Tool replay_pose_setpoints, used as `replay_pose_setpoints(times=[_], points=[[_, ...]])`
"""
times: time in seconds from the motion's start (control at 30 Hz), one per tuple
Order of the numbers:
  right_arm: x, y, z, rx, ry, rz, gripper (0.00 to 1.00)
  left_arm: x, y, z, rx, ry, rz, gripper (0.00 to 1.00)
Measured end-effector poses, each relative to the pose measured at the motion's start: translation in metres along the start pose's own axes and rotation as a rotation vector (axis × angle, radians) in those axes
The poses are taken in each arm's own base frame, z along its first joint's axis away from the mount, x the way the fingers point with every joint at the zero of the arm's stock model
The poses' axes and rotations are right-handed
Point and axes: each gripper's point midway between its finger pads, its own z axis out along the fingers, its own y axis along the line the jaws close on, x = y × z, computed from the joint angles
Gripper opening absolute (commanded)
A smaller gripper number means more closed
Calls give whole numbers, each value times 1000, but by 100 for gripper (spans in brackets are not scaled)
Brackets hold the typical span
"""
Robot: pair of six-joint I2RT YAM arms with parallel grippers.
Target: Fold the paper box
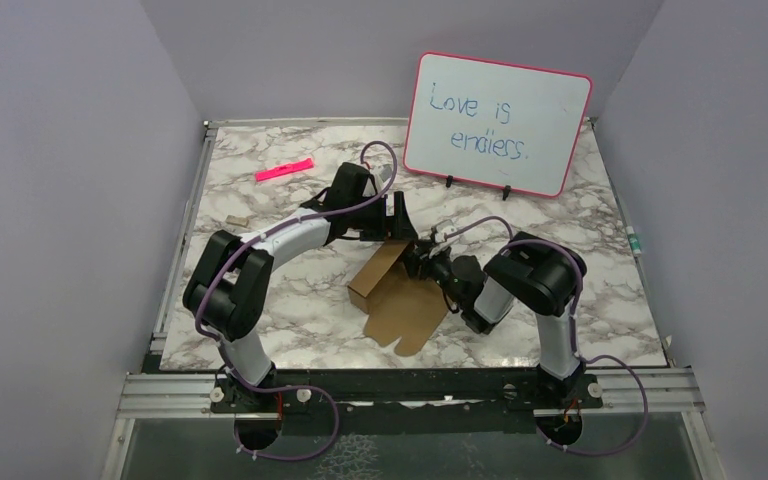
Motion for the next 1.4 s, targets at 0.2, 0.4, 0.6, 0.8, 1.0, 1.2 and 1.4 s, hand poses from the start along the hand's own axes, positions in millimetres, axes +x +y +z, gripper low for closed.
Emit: replay_pose_setpoints(times=[0.2, 0.4, 0.6, 0.8, 1.0, 1.2, 1.4], points=[[10, -2, -7, 3, 31, -5, 39, 4, -7, 0, 47, 14, -9, 84], [17, -7, -13, 22, 50, -5, 30, 11, -9, 1, 77, 24, -31, 84], [23, -13, -18, 54, 67, 7, 25, 29, -5, -2, 81, 48, -73, 84], [25, -20, -22, 95, 72, 26, 23, 35, -17, -7, 114, 35, -81, 84], [21, -27, -27, 141, 60, 52, 21, 38, -29, -7, 147, 19, -71, 84], [11, -34, -28, 196, 31, 78, 22, 35, -39, -6, 165, -18, -48, 84], [2, -34, -28, 201, 10, 94, 34, 36, -37, -10, 120, -37, -36, 89]])
